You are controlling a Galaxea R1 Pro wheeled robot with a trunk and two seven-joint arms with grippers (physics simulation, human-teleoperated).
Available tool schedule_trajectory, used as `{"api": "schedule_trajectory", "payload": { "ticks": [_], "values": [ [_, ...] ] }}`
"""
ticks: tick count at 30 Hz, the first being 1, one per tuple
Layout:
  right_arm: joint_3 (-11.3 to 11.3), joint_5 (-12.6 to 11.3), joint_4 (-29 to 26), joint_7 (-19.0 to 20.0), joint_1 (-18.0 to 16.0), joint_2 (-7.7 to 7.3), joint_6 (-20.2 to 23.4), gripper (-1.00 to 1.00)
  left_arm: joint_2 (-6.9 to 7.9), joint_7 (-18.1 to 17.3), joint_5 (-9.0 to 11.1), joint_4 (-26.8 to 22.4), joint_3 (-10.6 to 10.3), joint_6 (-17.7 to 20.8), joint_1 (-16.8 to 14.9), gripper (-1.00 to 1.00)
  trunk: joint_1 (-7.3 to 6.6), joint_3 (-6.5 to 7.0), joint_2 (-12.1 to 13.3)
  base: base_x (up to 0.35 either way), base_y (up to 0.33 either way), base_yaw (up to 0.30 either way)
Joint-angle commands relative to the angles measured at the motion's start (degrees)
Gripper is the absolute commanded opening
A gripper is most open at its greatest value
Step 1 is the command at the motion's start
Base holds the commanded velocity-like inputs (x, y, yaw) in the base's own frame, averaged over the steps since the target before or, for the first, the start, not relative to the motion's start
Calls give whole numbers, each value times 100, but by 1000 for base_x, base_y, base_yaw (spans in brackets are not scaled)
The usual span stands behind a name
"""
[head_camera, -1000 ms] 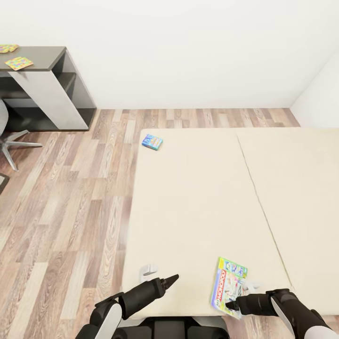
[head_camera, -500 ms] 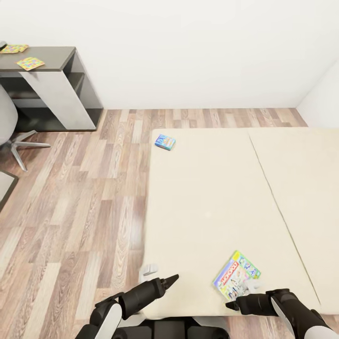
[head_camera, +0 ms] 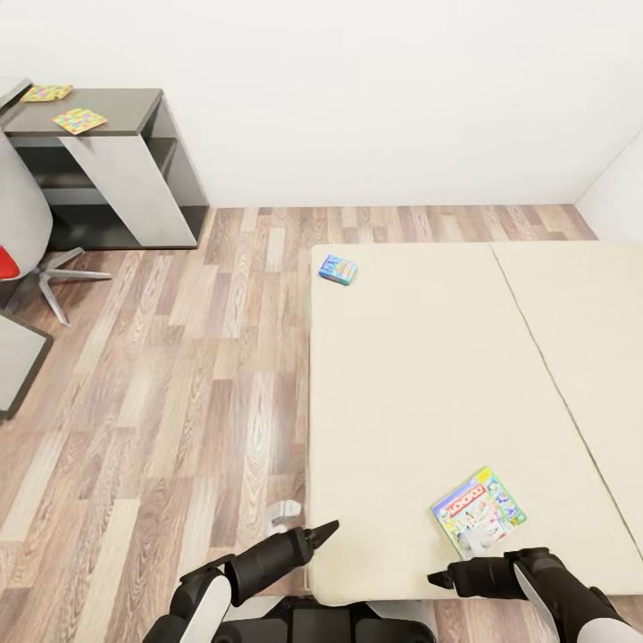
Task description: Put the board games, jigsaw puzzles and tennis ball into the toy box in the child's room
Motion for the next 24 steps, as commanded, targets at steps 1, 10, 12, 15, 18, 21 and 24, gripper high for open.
{"api": "schedule_trajectory", "payload": {
  "ticks": [1, 10, 12, 15, 18, 21, 24],
  "values": [
    [17, 12, -13, 16, 0, -5, 28, 100, 0, 2, 44, -1, 4, 44, -2, 100, 1, -4, -4, 0, 276, 0],
    [13, 12, -13, 16, 0, -5, 28, 100, 2, 2, 44, -1, 7, 44, -2, 100, 1, -4, -4, 0, 200, 0],
    [12, 12, -13, 16, 0, -5, 28, 100, 2, 2, 44, -1, 7, 44, -2, 100, 1, -4, -4, 0, 98, 0],
    [14, 12, -13, 16, 0, -5, 28, 100, 3, 2, 44, -1, 7, 44, -2, 100, 1, -4, -4, 0, 71, 0],
    [13, 12, -13, 16, 0, -5, 28, 100, 3, 2, 42, -1, 7, 44, -2, 100, 1, -4, -4, 0, 45, 0],
    [12, 12, -15, 16, 0, -5, 26, 100, 3, 2, 41, -1, 7, 44, -2, 100, 1, -4, -4, 0, 31, 0],
    [11, 12, -17, 16, 0, -5, 25, 100, 3, 2, 39, -1, 7, 44, -2, 100, 1, -4, -4, 0, 20, 0]
  ]
}}
